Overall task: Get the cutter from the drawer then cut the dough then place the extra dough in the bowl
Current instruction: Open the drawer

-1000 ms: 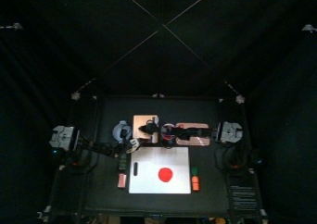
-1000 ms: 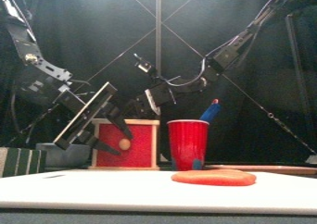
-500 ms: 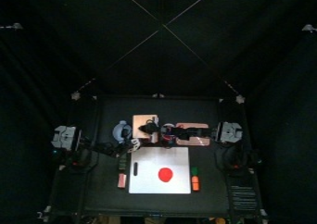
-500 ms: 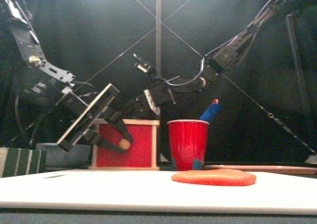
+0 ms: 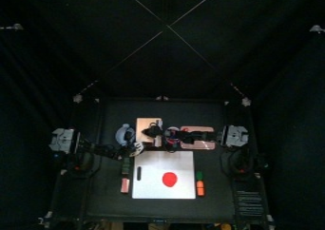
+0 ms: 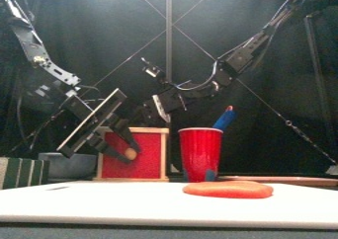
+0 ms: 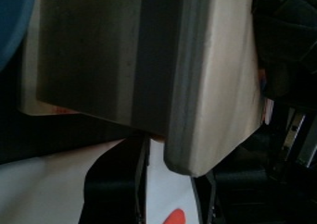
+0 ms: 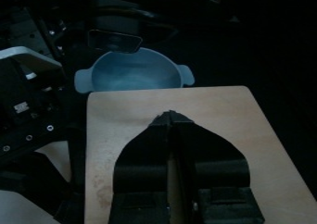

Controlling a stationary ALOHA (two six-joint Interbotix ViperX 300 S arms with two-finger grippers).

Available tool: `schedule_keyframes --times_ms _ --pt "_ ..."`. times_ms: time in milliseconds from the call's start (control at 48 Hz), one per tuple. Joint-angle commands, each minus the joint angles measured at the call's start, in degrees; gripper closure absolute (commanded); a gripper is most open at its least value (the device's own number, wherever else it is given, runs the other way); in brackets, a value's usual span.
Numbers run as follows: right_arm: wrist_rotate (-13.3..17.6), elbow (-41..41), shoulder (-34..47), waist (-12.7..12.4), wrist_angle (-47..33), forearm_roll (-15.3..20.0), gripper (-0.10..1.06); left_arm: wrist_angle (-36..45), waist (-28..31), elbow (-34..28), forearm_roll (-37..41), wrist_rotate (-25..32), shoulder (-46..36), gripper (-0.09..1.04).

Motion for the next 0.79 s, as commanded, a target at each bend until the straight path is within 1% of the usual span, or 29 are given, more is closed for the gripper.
schedule_keyframes --times_ms 21,250,375,562,792 --pt "0.09 0.18 -0.44 0.09 0.88 0.18 0.94 0.88 -2.2 -0.62 0.0 -0.18 -0.44 0.54" --pt "0.09 0.26 -0.35 0.0 1.67 0.18 0.94 1.14 -5.1 -0.7 -1.41 -0.09 -0.53 0.54" --pt "0.09 0.18 -0.35 -0.09 1.67 0.18 0.94 2.55 -6.5 -0.26 -1.32 0.0 -0.7 0.54" --pt "0.09 0.09 -0.26 -0.18 1.85 0.18 0.94 4.83 -7.47 -0.09 -1.23 0.09 -1.23 0.54" --pt "0.09 -0.09 0.0 -0.26 1.85 0.62 0.94 5.1 -8.88 0.0 -0.7 0.35 -1.41 0.55"
